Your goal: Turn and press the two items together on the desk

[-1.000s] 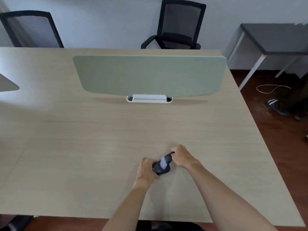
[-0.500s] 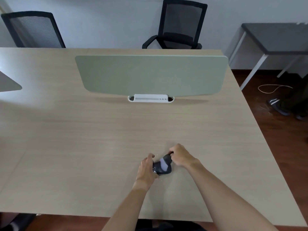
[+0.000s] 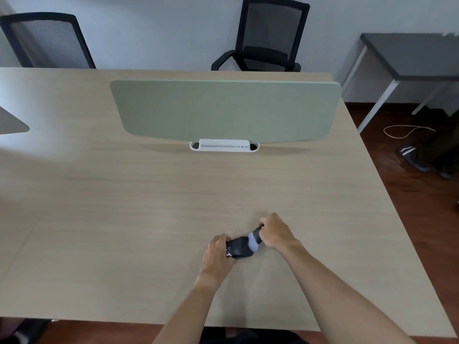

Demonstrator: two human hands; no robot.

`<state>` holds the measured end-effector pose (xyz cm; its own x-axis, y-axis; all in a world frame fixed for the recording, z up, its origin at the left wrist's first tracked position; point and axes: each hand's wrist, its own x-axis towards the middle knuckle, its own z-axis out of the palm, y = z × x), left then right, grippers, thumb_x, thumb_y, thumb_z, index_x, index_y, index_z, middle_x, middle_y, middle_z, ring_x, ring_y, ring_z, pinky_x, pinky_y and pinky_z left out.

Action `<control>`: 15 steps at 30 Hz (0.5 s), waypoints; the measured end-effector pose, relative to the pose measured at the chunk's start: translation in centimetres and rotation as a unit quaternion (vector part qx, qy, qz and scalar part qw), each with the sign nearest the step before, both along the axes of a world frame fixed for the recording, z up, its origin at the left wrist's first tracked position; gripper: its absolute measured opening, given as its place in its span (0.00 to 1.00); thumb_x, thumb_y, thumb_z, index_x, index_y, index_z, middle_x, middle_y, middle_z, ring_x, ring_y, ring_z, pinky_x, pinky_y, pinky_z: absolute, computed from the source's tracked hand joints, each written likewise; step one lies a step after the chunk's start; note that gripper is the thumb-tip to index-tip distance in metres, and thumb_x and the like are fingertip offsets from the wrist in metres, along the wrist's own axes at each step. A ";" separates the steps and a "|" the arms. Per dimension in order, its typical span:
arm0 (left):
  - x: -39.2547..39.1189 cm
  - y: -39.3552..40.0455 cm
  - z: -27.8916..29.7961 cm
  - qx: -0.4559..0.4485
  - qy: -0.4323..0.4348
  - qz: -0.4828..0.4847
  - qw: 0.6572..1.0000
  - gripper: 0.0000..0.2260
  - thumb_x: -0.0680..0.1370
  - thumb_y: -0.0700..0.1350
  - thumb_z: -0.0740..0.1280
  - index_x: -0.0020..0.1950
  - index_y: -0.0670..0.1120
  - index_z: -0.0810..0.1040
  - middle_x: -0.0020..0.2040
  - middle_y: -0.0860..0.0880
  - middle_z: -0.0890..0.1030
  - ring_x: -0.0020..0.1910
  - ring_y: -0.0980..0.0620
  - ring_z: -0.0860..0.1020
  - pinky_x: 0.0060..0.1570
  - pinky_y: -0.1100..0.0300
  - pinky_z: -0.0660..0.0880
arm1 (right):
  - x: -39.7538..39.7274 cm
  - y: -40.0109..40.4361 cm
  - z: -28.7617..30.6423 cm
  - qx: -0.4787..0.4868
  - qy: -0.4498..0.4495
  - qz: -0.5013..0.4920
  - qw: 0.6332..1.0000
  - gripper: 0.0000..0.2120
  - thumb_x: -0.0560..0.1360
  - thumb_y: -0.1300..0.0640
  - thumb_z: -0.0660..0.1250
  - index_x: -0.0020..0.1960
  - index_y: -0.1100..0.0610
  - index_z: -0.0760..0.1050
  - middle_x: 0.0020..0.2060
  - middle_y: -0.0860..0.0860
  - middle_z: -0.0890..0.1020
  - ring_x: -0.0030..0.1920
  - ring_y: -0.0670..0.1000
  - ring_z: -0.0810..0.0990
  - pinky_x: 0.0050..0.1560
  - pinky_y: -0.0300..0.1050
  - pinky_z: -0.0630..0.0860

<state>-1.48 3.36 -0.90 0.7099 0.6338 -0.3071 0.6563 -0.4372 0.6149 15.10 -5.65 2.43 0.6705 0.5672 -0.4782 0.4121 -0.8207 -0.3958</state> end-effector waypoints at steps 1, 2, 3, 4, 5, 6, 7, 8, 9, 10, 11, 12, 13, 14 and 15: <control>-0.1 -0.1 -0.1 0.006 -0.004 0.008 1.000 0.19 0.66 0.38 0.72 0.55 0.44 0.75 0.51 0.47 0.78 0.48 0.46 0.77 0.44 0.59 0.73 | 0.3 -0.2 0.1 -0.003 -0.003 -0.015 1.000 0.15 0.72 0.63 0.58 0.51 0.58 0.80 0.54 0.56 0.74 0.54 0.62 0.78 0.53 0.49 0.76; -0.1 -0.3 -0.1 0.013 -0.007 0.016 1.000 0.18 0.66 0.39 0.72 0.55 0.44 0.75 0.51 0.47 0.78 0.48 0.45 0.77 0.45 0.57 0.74 | 0.5 -0.2 0.2 0.011 0.008 -0.026 1.000 0.15 0.71 0.64 0.58 0.51 0.58 0.81 0.54 0.56 0.75 0.54 0.61 0.78 0.53 0.48 0.76; -0.1 -0.4 -0.2 0.019 -0.007 0.022 1.000 0.17 0.66 0.40 0.72 0.54 0.43 0.75 0.50 0.47 0.78 0.48 0.45 0.77 0.45 0.56 0.74 | 0.5 -0.1 0.2 0.038 0.026 -0.030 0.998 0.16 0.70 0.65 0.58 0.50 0.59 0.82 0.53 0.56 0.78 0.54 0.59 0.78 0.53 0.47 0.76; 0.0 -0.5 -0.2 0.025 -0.003 0.025 0.999 0.17 0.67 0.41 0.72 0.54 0.43 0.75 0.50 0.46 0.78 0.48 0.44 0.77 0.44 0.56 0.74 | 0.4 0.1 0.2 0.063 0.050 -0.027 0.996 0.16 0.69 0.68 0.58 0.49 0.60 0.83 0.52 0.57 0.81 0.53 0.58 0.79 0.51 0.45 0.75; 0.1 -0.6 -0.2 0.031 0.003 0.025 0.999 0.16 0.67 0.42 0.71 0.53 0.43 0.74 0.50 0.46 0.77 0.47 0.44 0.77 0.43 0.56 0.73 | 0.2 0.3 0.1 0.082 0.071 -0.022 0.994 0.17 0.69 0.69 0.58 0.49 0.61 0.83 0.51 0.57 0.83 0.52 0.56 0.78 0.50 0.44 0.74; 0.2 -0.6 -0.1 0.039 0.012 0.023 0.999 0.15 0.68 0.42 0.71 0.53 0.43 0.74 0.50 0.46 0.77 0.48 0.44 0.77 0.42 0.57 0.72 | 0.1 0.5 0.0 0.091 0.081 -0.018 0.992 0.18 0.69 0.70 0.58 0.49 0.61 0.84 0.51 0.58 0.84 0.51 0.55 0.78 0.49 0.42 0.73; 0.4 -0.6 0.0 0.048 0.023 0.019 0.998 0.15 0.68 0.42 0.70 0.52 0.43 0.73 0.50 0.46 0.77 0.49 0.45 0.77 0.43 0.58 0.71 | 0.0 0.5 -0.1 0.093 0.080 -0.016 0.992 0.18 0.69 0.71 0.58 0.49 0.61 0.84 0.51 0.58 0.83 0.52 0.55 0.78 0.49 0.42 0.72; 0.5 -0.6 0.1 0.056 0.033 0.014 0.998 0.14 0.69 0.42 0.70 0.52 0.43 0.73 0.50 0.46 0.77 0.50 0.45 0.77 0.43 0.58 0.71 | 0.0 0.5 -0.2 0.087 0.069 -0.013 0.994 0.18 0.70 0.70 0.58 0.50 0.60 0.83 0.53 0.58 0.82 0.54 0.56 0.78 0.51 0.43 0.73; 0.7 -0.5 0.1 0.062 0.042 0.008 0.997 0.14 0.69 0.43 0.69 0.52 0.43 0.72 0.51 0.46 0.76 0.51 0.45 0.77 0.44 0.58 0.71 | 0.1 0.4 -0.3 0.069 0.053 -0.006 0.996 0.18 0.70 0.69 0.57 0.52 0.59 0.82 0.55 0.58 0.79 0.56 0.58 0.78 0.54 0.45 0.74; 0.8 -0.4 0.1 0.065 0.053 0.003 0.996 0.15 0.69 0.44 0.70 0.53 0.43 0.72 0.51 0.47 0.76 0.52 0.45 0.76 0.45 0.58 0.71 | 0.3 0.2 -0.3 0.041 0.036 0.002 0.999 0.17 0.71 0.67 0.57 0.54 0.59 0.80 0.57 0.57 0.77 0.57 0.59 0.77 0.57 0.48 0.75; 0.9 -0.4 0.1 0.068 0.064 -0.002 0.996 0.16 0.70 0.46 0.70 0.54 0.43 0.71 0.52 0.47 0.76 0.53 0.46 0.76 0.47 0.58 0.71 | 0.4 0.1 -0.1 0.015 0.017 0.005 1.000 0.17 0.72 0.66 0.57 0.55 0.59 0.79 0.57 0.56 0.75 0.57 0.60 0.77 0.57 0.50 0.75; 0.9 -0.3 0.1 0.071 0.076 -0.006 0.995 0.17 0.70 0.47 0.70 0.55 0.43 0.71 0.53 0.47 0.75 0.53 0.46 0.76 0.48 0.58 0.72 | 0.6 0.1 0.0 0.002 0.003 0.001 1.000 0.16 0.72 0.66 0.57 0.54 0.60 0.78 0.56 0.55 0.74 0.56 0.61 0.77 0.55 0.50 0.75; 1.0 -0.3 0.2 0.079 0.088 -0.008 0.993 0.18 0.70 0.49 0.69 0.55 0.43 0.71 0.54 0.48 0.75 0.54 0.47 0.75 0.50 0.58 0.72 | 0.8 0.3 0.2 0.009 -0.006 -0.010 1.000 0.15 0.71 0.66 0.56 0.53 0.60 0.77 0.54 0.55 0.74 0.54 0.61 0.77 0.53 0.50 0.75; 1.0 -0.2 0.3 0.092 0.103 -0.012 0.990 0.19 0.70 0.51 0.69 0.56 0.44 0.70 0.54 0.48 0.75 0.54 0.48 0.75 0.51 0.58 0.72 | 0.9 0.5 0.3 0.031 -0.004 -0.027 0.999 0.14 0.71 0.66 0.57 0.51 0.60 0.77 0.53 0.55 0.75 0.53 0.60 0.77 0.50 0.48 0.74; 1.0 -0.2 0.3 0.106 0.115 -0.017 0.988 0.21 0.69 0.53 0.69 0.57 0.45 0.70 0.54 0.49 0.75 0.55 0.48 0.75 0.53 0.59 0.73 | 0.9 0.8 0.5 0.060 0.012 -0.044 0.997 0.13 0.71 0.66 0.57 0.49 0.60 0.78 0.52 0.55 0.77 0.52 0.58 0.78 0.48 0.45 0.73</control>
